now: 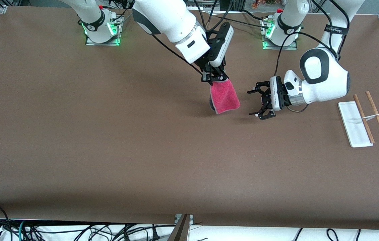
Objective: Pass towel and hang on rack
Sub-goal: 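Hold the towel up while the left gripper reaches and grasps it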
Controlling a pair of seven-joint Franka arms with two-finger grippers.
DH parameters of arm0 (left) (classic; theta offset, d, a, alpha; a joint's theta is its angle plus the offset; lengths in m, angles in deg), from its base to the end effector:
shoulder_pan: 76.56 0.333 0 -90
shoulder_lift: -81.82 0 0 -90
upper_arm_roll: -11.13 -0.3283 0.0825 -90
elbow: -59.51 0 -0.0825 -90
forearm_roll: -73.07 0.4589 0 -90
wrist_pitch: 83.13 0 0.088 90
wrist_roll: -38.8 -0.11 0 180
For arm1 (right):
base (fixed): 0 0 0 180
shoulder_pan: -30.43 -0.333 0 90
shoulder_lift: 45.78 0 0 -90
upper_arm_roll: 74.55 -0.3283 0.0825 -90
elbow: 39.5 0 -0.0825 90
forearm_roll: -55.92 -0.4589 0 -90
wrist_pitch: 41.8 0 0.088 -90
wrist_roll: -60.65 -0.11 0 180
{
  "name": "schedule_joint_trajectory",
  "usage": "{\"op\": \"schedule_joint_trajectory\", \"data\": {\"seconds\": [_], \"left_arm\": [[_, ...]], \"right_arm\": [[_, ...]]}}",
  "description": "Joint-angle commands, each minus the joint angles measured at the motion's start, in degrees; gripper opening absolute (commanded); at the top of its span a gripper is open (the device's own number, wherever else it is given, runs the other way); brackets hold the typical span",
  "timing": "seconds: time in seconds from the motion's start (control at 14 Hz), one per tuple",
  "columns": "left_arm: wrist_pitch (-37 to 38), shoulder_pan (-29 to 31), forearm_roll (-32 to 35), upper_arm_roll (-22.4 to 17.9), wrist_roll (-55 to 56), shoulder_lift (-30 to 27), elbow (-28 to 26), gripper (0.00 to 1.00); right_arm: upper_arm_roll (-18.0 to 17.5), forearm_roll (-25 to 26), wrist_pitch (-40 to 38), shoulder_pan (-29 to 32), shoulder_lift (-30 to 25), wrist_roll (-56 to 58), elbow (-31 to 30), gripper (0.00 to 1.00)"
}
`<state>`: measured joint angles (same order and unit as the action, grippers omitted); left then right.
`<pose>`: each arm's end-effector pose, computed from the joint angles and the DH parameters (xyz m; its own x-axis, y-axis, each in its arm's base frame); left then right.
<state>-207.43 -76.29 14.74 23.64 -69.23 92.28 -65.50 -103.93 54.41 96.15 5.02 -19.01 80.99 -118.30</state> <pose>0.5796 -0.1623 0.2643 0.1928 -0.6752 0.7119 -0.9791 -0.0841 0.1854 0.5334 0.6100 0.5375 0.3136 0.7267 0.6112 0.9282 -0.3705 -0.0358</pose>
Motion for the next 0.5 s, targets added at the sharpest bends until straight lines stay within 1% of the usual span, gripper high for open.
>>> {"op": "schedule_joint_trajectory", "data": {"seconds": [0.0,0.29,0.43], "left_arm": [[-2.5,-0.1,-1.8,1.0,-2.7,-0.3,-0.4,1.00],[-6.9,-0.5,-3.5,4.5,-2.0,0.4,-0.1,1.00],[-8.1,-0.6,-3.5,4.8,-1.1,0.7,-0.1,1.00]], "right_arm": [[0.0,0.3,0.2,-0.6,0.9,-0.9,1.6,0.00],[-0.1,0.3,0.3,-0.5,0.9,-1.0,1.7,0.00],[-0.1,0.2,0.3,-0.5,0.9,-1.0,2.5,0.00]]}}
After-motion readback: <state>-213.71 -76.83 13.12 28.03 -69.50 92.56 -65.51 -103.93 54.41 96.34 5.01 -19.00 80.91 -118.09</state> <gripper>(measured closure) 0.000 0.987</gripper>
